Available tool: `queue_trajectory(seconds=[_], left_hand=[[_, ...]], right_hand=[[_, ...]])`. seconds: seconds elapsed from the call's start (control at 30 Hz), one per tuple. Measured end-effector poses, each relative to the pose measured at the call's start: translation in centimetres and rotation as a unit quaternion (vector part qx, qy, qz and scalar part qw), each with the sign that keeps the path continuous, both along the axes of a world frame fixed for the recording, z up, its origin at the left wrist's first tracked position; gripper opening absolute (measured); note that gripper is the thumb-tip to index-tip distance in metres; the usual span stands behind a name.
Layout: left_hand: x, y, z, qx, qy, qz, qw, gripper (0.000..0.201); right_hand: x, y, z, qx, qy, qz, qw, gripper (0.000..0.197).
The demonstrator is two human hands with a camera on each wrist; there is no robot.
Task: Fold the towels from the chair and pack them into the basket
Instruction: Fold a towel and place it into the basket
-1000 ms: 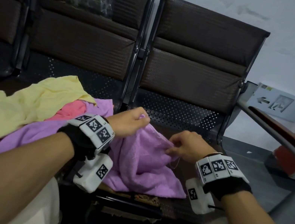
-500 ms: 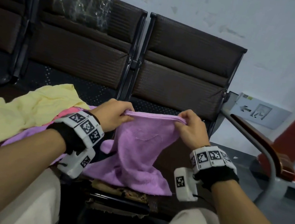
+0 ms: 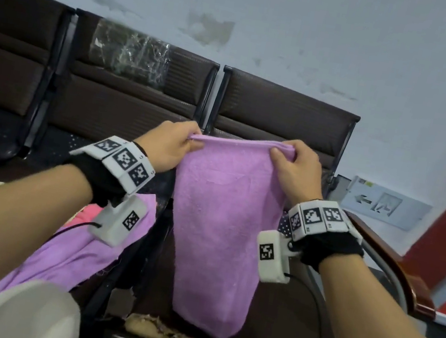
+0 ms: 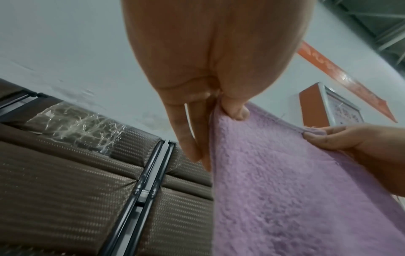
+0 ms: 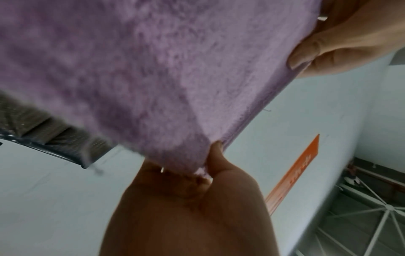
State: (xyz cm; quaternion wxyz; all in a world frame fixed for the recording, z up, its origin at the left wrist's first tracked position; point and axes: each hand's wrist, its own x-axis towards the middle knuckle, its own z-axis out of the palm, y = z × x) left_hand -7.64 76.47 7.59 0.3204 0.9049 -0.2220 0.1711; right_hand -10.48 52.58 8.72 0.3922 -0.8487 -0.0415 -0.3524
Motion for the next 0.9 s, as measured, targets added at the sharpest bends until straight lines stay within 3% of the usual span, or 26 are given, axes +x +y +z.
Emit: queue_trajectory(seconds=[0.13, 0.4, 0.53, 0.73, 0.9], left_hand=[[2.7, -1.6, -0.2, -0.018, 0.019, 0.032, 0.999, 0.019], [1.7, -4.9, -1.0, -0.204, -0.041, 0.007, 0.978, 0.017], [-1.6, -4.9, -5.7, -0.206, 0.018, -0.016, 0.978, 0.014], [-6.6, -3.1, -13.9, -0.091, 0.117, -0.070, 0.986, 0.009], [-9.9, -3.0, -18.7, -0.112, 0.179, -0.089, 0.973, 0.010]], right_hand=[[2.5, -0.8, -1.0, -0.001, 0.028, -0.015, 1.000, 0.004], [1.2, -1.1, -4.4, 0.092, -0.022, 0.035, 0.995, 0.005], [-2.2, -1.3, -9.4, 0.118, 0.021, 0.044, 0.992, 0.004], [-8.0, -2.3, -16.8, 0.108, 0.155, 0.007, 0.982, 0.007], [-10.5, -2.8, -20.8, 0.134, 0.205, -0.060, 0.968, 0.017]])
